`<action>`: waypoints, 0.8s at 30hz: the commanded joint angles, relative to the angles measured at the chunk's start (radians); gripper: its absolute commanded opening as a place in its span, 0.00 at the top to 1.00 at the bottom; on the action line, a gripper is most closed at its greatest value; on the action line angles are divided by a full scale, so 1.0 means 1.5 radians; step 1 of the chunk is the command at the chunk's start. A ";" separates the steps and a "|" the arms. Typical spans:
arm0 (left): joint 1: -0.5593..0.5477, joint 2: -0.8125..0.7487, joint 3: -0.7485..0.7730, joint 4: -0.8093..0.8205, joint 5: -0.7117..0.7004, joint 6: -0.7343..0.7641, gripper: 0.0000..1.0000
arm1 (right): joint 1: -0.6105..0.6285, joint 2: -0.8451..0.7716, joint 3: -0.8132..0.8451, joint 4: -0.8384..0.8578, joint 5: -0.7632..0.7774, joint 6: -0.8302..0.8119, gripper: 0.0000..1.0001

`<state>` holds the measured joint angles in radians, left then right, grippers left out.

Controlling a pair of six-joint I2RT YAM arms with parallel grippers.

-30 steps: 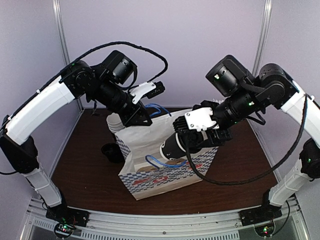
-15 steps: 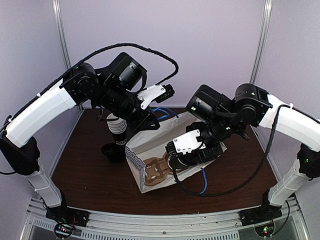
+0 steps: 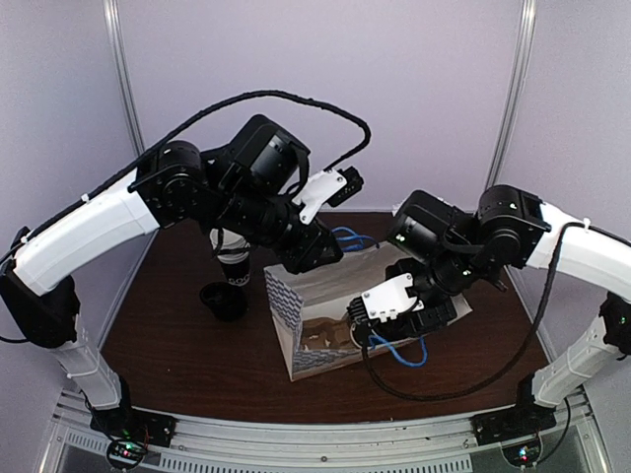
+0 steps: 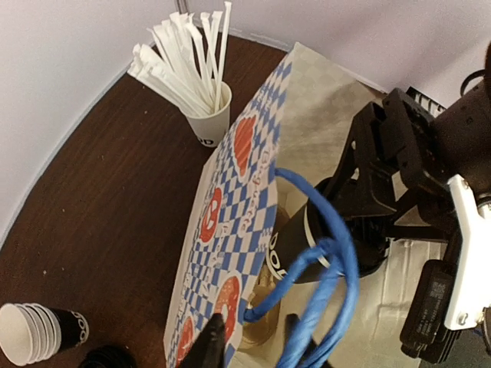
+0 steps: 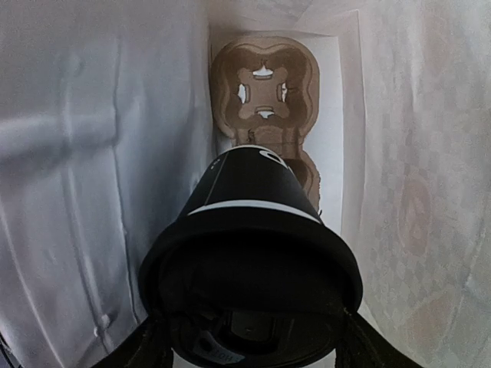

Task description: Pack the takeout coffee

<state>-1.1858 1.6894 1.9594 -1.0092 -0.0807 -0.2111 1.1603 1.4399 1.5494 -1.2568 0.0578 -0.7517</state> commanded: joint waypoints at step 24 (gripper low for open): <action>0.039 -0.111 -0.087 0.230 0.003 0.077 0.37 | -0.009 -0.033 -0.116 0.068 0.126 0.025 0.33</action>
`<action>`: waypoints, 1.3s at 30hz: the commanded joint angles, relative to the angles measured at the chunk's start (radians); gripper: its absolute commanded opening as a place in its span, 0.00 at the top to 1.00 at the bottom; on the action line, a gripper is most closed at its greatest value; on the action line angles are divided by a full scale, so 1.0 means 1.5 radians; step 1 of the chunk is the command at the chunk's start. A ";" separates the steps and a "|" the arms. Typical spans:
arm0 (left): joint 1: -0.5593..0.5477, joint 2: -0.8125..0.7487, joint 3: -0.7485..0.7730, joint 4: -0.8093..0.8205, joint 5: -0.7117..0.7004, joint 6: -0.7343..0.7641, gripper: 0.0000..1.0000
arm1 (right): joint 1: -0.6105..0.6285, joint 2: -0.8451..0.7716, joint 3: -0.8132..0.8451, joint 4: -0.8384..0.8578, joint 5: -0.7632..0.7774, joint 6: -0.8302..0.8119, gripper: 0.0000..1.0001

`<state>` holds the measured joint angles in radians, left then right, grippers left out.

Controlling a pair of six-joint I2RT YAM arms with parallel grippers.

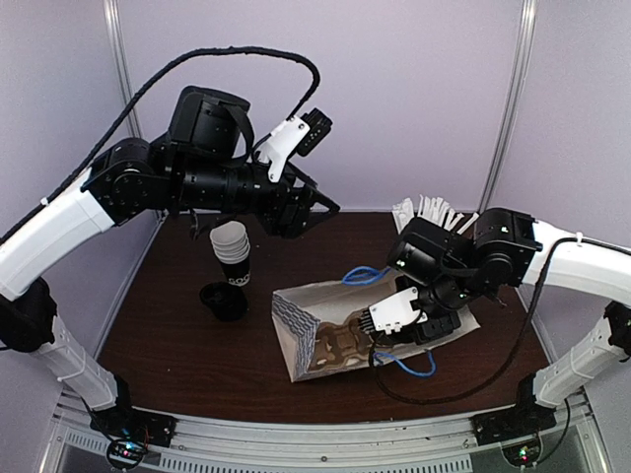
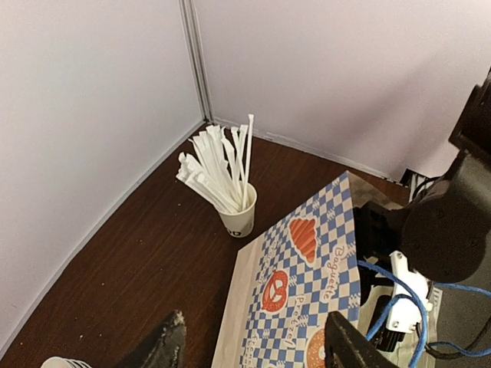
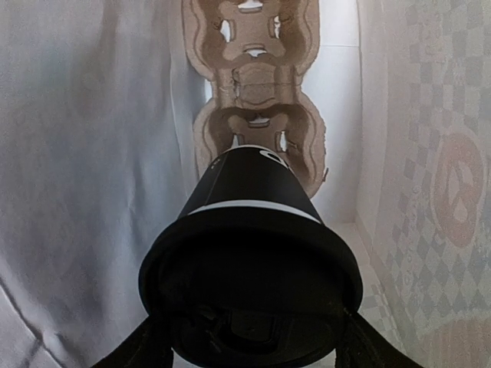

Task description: Pack the takeout coffee

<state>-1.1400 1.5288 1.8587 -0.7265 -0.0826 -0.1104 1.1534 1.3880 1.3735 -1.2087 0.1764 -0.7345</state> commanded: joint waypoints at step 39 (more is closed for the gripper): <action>0.110 0.035 -0.310 0.242 0.199 -0.162 0.43 | 0.002 -0.105 -0.090 0.050 -0.045 0.026 0.34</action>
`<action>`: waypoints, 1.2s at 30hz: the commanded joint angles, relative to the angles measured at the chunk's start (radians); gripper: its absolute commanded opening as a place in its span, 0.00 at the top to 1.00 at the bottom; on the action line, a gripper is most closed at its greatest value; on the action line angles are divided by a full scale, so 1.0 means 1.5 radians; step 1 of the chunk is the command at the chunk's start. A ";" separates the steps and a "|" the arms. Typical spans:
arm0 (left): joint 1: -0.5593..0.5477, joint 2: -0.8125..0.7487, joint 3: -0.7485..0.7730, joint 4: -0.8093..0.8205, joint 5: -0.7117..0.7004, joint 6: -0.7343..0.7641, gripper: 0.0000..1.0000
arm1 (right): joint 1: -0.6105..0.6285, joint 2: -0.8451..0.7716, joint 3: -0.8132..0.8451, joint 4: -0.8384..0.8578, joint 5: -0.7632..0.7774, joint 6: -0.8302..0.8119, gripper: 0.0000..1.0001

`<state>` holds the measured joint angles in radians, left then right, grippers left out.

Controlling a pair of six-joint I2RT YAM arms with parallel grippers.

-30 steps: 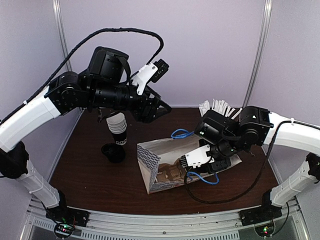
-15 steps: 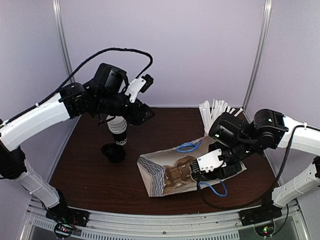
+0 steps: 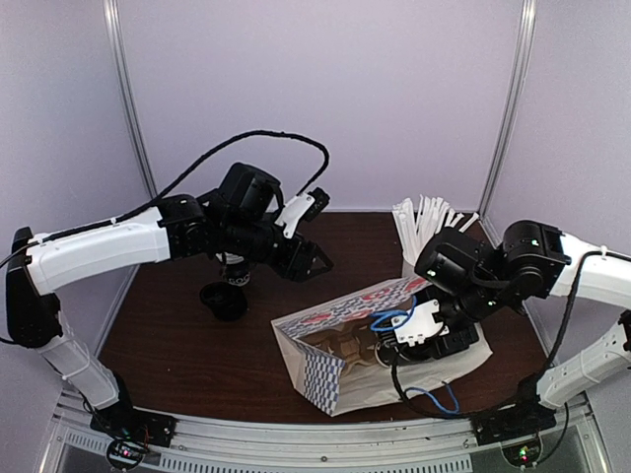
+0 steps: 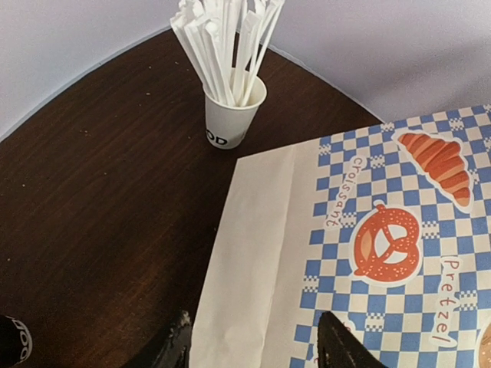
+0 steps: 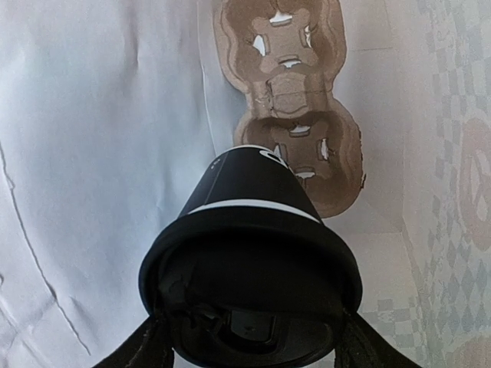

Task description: Pack the takeout coffee

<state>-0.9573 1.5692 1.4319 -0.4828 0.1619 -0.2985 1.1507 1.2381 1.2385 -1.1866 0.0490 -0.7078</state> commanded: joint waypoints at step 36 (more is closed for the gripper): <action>-0.075 0.002 -0.095 0.199 0.104 -0.082 0.47 | 0.006 0.002 0.041 0.030 0.047 -0.014 0.38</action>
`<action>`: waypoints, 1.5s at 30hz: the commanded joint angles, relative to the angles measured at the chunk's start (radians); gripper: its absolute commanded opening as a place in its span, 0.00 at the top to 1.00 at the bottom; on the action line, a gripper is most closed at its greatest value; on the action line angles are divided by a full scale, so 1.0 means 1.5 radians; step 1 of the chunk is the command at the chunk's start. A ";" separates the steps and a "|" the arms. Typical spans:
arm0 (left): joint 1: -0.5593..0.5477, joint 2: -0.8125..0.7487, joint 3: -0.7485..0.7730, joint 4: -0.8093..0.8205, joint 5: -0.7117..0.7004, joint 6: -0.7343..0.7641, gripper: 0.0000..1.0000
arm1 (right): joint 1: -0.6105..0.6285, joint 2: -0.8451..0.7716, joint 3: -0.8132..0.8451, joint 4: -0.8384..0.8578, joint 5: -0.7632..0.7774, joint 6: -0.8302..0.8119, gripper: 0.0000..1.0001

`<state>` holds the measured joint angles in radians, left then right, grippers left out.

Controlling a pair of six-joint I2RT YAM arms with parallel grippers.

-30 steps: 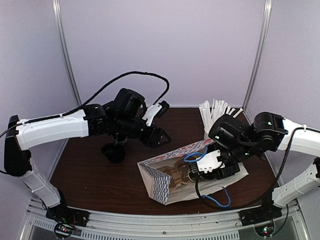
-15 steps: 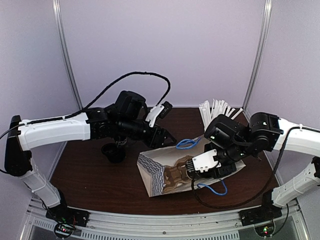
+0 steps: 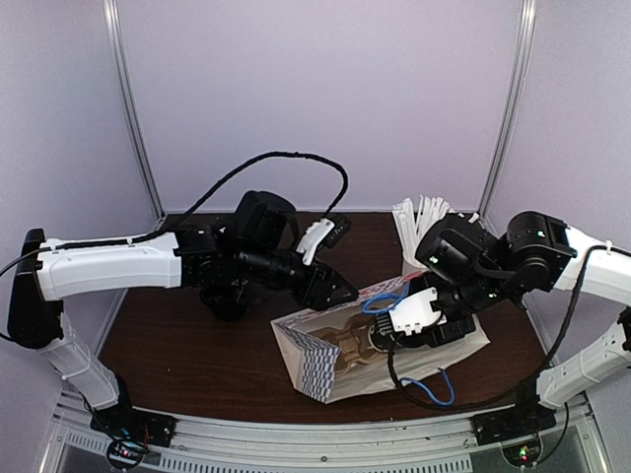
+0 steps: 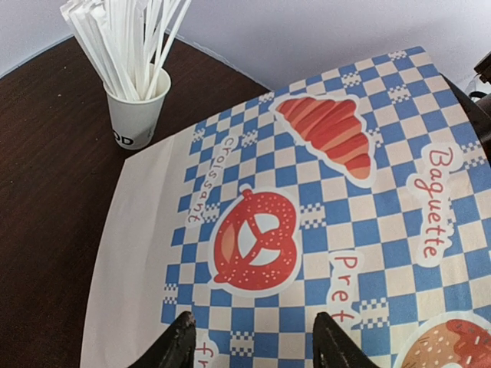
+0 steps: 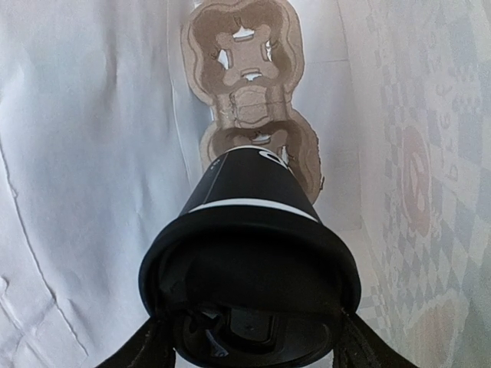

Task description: Pack the takeout coffee

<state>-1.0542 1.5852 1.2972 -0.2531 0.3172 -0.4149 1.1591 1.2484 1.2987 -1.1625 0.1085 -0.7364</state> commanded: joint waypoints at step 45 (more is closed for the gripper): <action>-0.053 0.011 0.012 0.068 -0.021 0.000 0.48 | 0.009 -0.074 -0.135 0.127 0.064 0.009 0.39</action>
<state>-1.1278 1.5871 1.2976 -0.1913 0.2840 -0.4248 1.1614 1.1244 1.1126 -1.0340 0.1329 -0.7506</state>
